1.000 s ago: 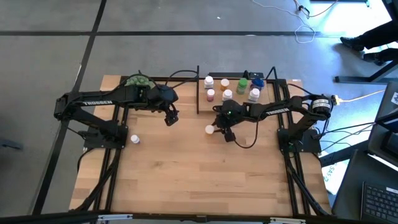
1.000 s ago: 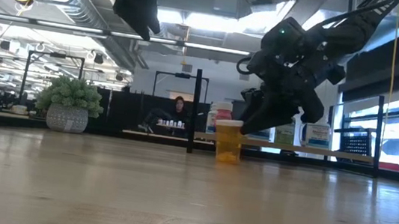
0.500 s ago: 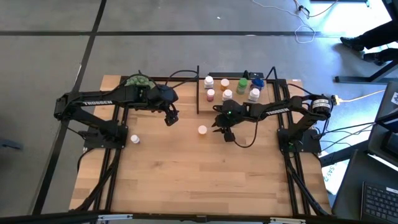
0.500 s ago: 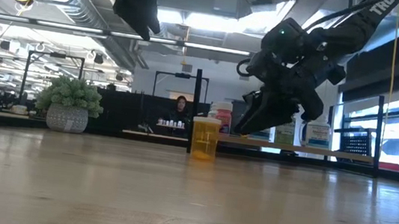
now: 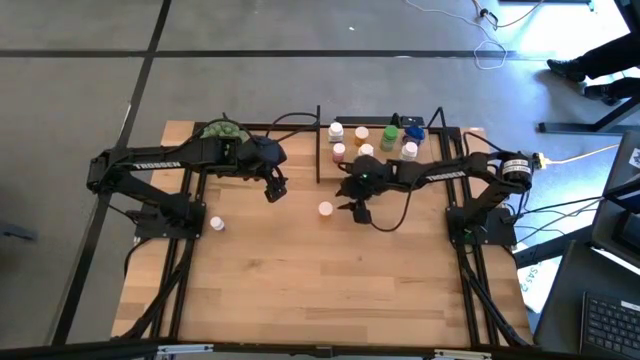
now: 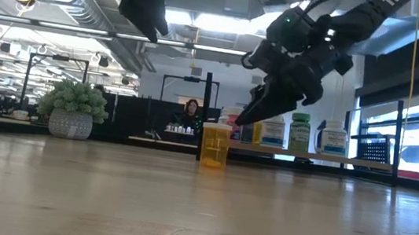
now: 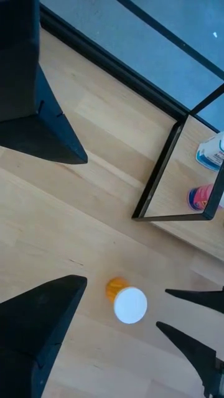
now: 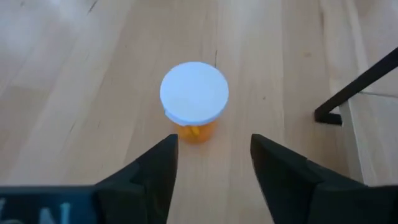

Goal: Pick and place medicine bottles onto shelf by color
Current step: Put the orange medicine bottle on the shelf

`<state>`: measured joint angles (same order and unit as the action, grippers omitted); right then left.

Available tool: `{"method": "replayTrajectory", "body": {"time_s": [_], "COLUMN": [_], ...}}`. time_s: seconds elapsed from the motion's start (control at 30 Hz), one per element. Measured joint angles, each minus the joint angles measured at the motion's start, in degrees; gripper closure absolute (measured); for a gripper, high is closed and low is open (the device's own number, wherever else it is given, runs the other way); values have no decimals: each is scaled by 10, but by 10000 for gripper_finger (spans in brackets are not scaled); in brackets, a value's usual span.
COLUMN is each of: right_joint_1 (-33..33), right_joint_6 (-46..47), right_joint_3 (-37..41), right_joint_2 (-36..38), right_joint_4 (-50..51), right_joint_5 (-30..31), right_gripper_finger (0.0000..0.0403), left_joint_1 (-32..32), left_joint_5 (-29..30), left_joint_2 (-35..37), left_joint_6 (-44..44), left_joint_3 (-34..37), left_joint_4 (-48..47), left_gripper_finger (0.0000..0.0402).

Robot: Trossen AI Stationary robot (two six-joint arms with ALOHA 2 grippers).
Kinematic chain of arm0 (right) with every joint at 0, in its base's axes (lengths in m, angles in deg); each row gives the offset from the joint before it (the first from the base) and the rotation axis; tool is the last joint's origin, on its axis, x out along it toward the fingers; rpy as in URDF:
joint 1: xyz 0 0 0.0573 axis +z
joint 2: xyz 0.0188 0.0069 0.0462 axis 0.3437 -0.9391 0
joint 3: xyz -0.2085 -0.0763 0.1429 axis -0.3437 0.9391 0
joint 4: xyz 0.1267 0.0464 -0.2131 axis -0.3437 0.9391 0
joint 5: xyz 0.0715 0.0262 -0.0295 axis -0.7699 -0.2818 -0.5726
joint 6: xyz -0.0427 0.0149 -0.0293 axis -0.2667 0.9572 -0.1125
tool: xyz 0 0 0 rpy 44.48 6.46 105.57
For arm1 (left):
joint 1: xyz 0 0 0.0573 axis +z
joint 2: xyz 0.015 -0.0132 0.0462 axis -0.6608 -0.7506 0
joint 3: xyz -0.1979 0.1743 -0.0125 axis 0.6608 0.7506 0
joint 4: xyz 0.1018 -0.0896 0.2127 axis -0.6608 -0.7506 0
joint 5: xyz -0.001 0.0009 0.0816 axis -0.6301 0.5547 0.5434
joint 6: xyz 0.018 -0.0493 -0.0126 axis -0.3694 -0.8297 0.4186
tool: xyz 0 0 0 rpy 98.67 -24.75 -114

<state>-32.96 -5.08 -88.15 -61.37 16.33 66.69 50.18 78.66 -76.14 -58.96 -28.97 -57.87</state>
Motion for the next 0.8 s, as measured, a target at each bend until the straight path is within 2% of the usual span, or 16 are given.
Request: {"method": "replayTrajectory", "body": {"time_s": [0.23, 0.47, 0.63, 0.8], "right_joint_1": [0, 2, 13, 27], "right_joint_6": [4, 54, 104, 169], "right_joint_3": [-65, -159, -213, -234], "right_joint_2": [0, 0, 0, 0], "right_joint_4": [92, 200, 243, 254], "right_joint_5": [8, 8, 10, 23], "right_gripper_finger": [174, 179, 182, 182], "left_joint_1": [0, 0, 0, 0], "left_joint_5": [0, 0, 0, 0], "left_joint_2": [0, 0, 0, 0], "left_joint_6": [5, 19, 19, 19], "left_joint_3": [0, 0, 0, 0], "left_joint_4": [-15, -18, -18, -17], "left_gripper_finger": [99, 99, 99, 99]}}
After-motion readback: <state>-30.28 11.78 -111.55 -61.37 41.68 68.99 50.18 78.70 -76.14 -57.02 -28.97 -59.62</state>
